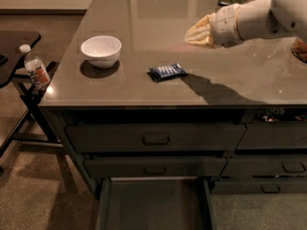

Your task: Pick green can from bottom drawer and place on counter

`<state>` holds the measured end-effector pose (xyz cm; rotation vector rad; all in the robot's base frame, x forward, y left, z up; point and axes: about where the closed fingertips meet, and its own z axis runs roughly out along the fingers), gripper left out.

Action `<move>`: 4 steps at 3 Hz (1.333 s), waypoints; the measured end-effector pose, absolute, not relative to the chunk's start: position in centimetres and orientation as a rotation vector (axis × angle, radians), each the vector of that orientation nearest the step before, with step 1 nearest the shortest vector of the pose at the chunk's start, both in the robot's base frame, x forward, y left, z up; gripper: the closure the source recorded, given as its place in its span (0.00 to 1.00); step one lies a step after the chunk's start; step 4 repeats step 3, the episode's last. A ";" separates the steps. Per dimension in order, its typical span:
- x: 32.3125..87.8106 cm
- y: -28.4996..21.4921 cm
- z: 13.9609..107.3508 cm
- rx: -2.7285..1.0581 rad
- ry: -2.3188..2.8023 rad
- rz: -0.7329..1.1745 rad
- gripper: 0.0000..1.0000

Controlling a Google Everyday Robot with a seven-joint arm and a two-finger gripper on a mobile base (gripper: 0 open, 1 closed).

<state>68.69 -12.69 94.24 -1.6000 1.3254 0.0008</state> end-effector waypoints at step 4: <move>68.7 -12.7 94.2 -1.600 1.325 0.001 0.00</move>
Offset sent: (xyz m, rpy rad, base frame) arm 0.0000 0.0000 0.0000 0.0000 0.0000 0.0000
